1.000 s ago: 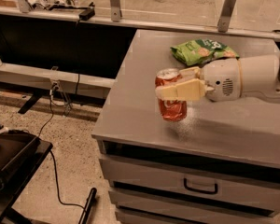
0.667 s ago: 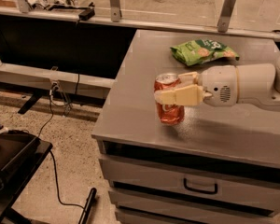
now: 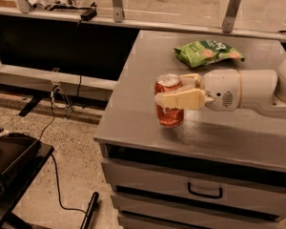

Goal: Place coke can upright

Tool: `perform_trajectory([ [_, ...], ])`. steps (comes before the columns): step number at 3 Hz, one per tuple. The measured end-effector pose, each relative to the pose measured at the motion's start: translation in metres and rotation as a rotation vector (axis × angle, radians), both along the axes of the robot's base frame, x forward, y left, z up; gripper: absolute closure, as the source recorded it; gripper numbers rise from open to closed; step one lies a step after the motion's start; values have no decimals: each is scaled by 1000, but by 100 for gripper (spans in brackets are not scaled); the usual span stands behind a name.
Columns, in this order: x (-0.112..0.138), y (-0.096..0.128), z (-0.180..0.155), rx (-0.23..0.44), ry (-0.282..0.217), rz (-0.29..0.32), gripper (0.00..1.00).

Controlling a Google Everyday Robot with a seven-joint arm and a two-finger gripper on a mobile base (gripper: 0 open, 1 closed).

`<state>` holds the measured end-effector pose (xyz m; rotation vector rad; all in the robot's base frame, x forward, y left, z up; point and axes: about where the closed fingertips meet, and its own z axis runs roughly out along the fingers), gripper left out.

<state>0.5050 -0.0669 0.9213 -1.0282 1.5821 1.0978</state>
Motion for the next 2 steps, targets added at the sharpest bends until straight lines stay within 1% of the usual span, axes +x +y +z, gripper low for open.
perform_trajectory([
  [1, 0, 1, -4, 59, -75, 28, 100],
  [2, 5, -4, -12, 78, -159, 28, 83],
])
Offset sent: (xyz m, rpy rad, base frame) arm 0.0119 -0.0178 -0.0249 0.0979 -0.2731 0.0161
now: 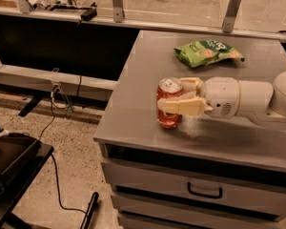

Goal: Place coke can upright

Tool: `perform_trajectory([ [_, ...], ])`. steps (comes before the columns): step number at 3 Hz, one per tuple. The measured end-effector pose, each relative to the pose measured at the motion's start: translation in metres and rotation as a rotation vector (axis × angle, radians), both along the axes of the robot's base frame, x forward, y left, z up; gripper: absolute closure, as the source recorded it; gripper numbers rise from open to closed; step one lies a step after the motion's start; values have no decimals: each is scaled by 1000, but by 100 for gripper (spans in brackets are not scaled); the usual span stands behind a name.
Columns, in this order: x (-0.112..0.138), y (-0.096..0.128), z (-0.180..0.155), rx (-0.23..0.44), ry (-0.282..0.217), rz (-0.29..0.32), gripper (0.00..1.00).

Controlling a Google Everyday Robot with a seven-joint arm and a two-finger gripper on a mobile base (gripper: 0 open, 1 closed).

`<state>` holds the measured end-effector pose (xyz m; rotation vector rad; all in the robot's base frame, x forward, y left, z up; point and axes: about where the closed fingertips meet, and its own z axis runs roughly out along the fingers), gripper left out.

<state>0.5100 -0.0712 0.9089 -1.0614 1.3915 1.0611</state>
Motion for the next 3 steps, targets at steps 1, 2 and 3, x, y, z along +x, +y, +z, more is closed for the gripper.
perform_trajectory([
  [1, 6, -8, -8, -10, -74, -30, 59],
  [2, 10, -13, -13, 0, -106, -48, 36],
  [3, 13, -16, -15, 11, -103, -46, 12],
])
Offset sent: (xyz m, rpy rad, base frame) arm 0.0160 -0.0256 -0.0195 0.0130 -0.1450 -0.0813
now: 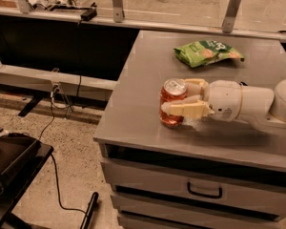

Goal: Place coke can upright

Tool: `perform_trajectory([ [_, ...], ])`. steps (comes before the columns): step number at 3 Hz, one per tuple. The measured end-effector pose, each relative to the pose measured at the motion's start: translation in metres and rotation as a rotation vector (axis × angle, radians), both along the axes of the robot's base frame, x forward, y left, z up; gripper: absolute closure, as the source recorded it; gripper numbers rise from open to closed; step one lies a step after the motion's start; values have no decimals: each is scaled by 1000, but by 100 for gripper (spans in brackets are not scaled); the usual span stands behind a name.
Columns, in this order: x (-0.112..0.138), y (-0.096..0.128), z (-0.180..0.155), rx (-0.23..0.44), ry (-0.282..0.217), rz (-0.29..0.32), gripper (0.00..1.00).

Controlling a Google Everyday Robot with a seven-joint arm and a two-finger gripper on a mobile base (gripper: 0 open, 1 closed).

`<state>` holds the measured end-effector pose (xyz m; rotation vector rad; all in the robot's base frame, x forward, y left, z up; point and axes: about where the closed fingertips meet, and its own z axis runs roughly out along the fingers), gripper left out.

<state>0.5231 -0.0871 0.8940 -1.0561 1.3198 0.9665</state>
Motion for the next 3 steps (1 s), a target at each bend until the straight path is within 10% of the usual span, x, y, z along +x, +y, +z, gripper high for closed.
perform_trajectory([
  [3, 1, -51, 28, -75, -9, -67, 0],
])
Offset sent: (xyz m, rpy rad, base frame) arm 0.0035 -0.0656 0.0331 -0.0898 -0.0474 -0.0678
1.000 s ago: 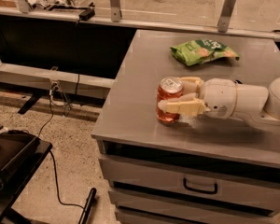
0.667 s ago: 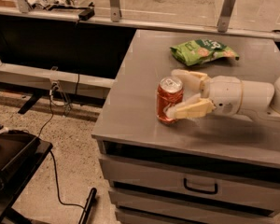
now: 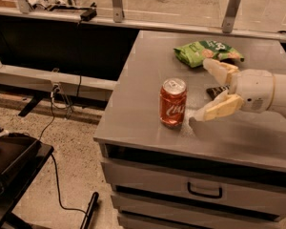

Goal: Place coke can upright

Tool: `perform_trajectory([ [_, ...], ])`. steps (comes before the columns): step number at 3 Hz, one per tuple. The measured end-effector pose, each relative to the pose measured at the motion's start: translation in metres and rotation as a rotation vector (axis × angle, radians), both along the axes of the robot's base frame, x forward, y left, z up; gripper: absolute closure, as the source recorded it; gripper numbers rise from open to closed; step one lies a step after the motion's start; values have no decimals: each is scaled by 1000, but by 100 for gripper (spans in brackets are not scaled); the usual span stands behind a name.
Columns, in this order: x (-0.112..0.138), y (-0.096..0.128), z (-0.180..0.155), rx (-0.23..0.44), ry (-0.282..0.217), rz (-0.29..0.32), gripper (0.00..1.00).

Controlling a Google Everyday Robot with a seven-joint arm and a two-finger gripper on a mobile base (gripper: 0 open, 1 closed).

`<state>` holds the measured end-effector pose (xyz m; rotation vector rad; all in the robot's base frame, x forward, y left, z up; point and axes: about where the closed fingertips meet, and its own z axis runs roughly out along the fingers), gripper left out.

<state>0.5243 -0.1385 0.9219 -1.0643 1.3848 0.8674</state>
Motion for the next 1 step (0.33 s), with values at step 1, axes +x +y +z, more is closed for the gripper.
perform_trajectory([
  [1, 0, -1, 1, -1, 2, -2, 0],
])
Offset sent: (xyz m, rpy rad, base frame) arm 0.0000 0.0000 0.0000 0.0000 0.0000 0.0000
